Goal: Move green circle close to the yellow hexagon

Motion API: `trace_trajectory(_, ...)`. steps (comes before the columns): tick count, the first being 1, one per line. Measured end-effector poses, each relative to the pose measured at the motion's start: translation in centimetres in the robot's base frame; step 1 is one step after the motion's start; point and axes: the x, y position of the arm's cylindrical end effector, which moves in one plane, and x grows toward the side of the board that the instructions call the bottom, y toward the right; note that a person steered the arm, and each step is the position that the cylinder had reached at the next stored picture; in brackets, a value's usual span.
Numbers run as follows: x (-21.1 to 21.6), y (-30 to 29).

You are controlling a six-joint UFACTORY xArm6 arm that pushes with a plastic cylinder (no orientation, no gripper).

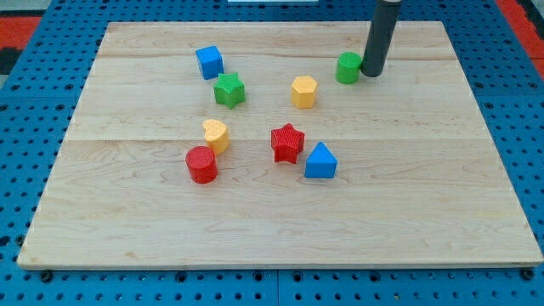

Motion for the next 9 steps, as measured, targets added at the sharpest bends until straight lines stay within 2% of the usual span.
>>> trace_trajectory(3, 0.4, -2.2)
trace_trajectory(4, 1.6, 2.7)
trace_trajectory(5, 4.5, 4.7)
trace_trajectory(6, 5.0, 2.0)
trace_trajectory(8, 5.7, 1.1)
trace_trajectory(9, 5.9, -1.3)
